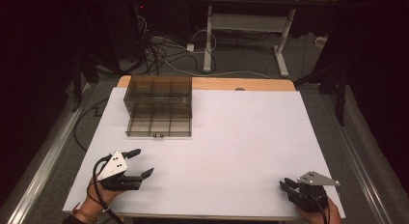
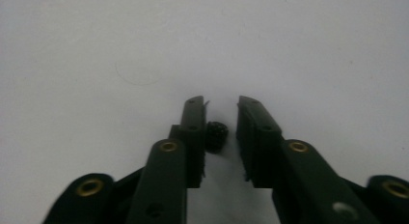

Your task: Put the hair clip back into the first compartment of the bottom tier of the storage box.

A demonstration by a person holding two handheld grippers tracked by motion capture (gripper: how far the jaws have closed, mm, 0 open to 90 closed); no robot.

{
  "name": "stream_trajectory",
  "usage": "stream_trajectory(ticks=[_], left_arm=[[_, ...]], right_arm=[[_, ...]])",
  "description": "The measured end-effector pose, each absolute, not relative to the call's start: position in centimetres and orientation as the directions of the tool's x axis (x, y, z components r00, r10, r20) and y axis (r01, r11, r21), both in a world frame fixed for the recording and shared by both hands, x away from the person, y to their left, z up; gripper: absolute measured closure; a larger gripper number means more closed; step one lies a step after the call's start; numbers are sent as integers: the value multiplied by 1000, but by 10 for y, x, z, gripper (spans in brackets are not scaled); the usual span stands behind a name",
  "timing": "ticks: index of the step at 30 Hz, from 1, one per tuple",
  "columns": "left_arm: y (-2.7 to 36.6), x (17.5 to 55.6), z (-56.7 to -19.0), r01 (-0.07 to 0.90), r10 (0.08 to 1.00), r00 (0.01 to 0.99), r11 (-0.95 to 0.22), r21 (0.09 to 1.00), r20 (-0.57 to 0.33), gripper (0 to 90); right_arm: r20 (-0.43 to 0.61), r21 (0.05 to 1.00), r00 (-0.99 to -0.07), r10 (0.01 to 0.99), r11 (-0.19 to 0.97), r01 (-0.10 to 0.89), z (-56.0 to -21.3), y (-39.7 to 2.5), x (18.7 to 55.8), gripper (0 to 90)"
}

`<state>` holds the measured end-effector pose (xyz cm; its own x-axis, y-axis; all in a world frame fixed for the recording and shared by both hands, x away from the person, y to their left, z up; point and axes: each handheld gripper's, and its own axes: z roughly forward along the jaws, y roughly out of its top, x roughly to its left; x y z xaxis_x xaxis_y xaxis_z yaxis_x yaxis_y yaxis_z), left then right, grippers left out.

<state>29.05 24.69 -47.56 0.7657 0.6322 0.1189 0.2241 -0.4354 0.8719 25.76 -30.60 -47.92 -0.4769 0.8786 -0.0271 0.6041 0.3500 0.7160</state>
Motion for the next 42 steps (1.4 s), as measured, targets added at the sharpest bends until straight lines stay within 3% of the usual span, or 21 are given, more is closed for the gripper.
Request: stream_trajectory(ticks=[23,42], left_arm=[[251,291,-477,246,674,724,-450,858,146,209],[254,289,-478,253,693,701,-462,850,168,209]], right_arm=[[-62,781,-523,850,367,505,-463,-299,257,802],[-116,823,-604,789,417,387,-447,-267,269,802]])
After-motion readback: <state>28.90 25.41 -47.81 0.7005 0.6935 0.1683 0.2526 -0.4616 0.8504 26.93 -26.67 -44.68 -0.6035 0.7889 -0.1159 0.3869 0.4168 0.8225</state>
